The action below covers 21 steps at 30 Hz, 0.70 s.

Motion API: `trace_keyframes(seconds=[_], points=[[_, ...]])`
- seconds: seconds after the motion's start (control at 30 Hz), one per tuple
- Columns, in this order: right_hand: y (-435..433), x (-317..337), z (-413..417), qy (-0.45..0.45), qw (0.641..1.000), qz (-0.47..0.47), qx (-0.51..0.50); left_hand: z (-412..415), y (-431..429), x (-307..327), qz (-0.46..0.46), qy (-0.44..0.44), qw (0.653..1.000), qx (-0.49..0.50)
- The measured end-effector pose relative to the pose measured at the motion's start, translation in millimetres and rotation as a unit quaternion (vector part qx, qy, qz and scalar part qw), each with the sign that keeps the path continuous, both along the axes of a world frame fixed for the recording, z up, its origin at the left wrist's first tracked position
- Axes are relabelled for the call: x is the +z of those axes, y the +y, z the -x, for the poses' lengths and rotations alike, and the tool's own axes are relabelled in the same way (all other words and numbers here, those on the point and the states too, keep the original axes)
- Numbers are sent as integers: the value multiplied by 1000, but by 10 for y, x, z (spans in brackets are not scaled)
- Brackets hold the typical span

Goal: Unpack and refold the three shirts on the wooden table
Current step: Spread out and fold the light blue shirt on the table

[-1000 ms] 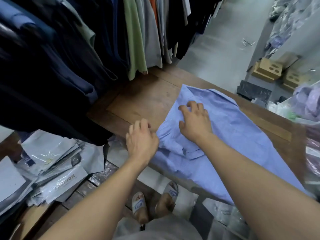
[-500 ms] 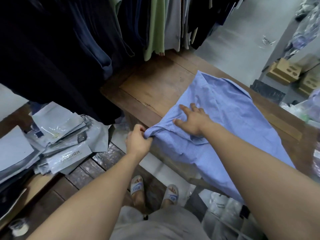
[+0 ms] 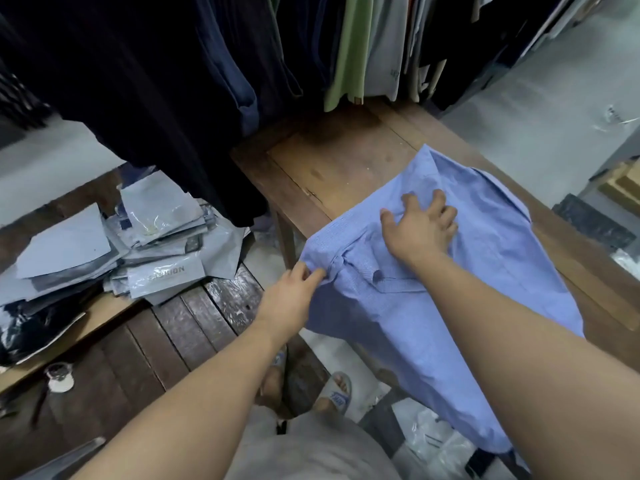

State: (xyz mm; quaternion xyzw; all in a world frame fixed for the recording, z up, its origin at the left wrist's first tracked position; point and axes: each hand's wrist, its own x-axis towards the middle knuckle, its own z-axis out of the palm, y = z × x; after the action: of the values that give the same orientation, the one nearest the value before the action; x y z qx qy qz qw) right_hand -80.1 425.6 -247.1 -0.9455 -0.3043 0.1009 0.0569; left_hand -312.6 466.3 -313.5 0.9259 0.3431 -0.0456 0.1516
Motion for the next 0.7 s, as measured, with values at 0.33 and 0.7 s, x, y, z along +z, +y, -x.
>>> trace_keyframes(seconds=[0.33,0.7], points=[[-253,85,-276,-89,994,51,48,-232,-201,96,134,-112,971,162],[-344,262,-555,-96,991,70,58,-301,-182,122,240,-132,897,347]])
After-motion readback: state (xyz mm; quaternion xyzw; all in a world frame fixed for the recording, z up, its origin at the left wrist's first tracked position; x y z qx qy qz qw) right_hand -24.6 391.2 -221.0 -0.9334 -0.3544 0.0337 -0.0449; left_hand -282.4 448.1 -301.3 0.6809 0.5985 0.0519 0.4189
